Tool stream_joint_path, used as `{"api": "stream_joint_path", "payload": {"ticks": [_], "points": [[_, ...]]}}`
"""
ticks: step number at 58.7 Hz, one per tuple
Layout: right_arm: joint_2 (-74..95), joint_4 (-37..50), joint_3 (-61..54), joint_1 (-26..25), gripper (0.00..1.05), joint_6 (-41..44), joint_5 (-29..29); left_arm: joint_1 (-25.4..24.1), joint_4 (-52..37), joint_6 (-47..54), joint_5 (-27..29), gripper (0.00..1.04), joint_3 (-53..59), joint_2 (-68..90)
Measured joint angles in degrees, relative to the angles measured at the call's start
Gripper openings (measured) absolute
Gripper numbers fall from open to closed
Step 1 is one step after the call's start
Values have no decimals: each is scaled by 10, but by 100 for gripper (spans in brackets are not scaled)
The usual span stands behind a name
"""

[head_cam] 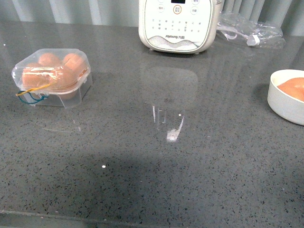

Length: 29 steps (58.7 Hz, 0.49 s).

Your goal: Put egg into box

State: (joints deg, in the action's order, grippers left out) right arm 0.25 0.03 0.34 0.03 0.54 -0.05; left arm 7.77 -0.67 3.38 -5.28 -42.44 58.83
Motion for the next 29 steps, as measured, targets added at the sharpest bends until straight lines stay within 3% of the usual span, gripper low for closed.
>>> {"api": "stream_joint_path", "payload": {"ticks": [29], "points": [[0,0,0,0,97,0,0,-197,98,36,-116,98,28,-157]]}}
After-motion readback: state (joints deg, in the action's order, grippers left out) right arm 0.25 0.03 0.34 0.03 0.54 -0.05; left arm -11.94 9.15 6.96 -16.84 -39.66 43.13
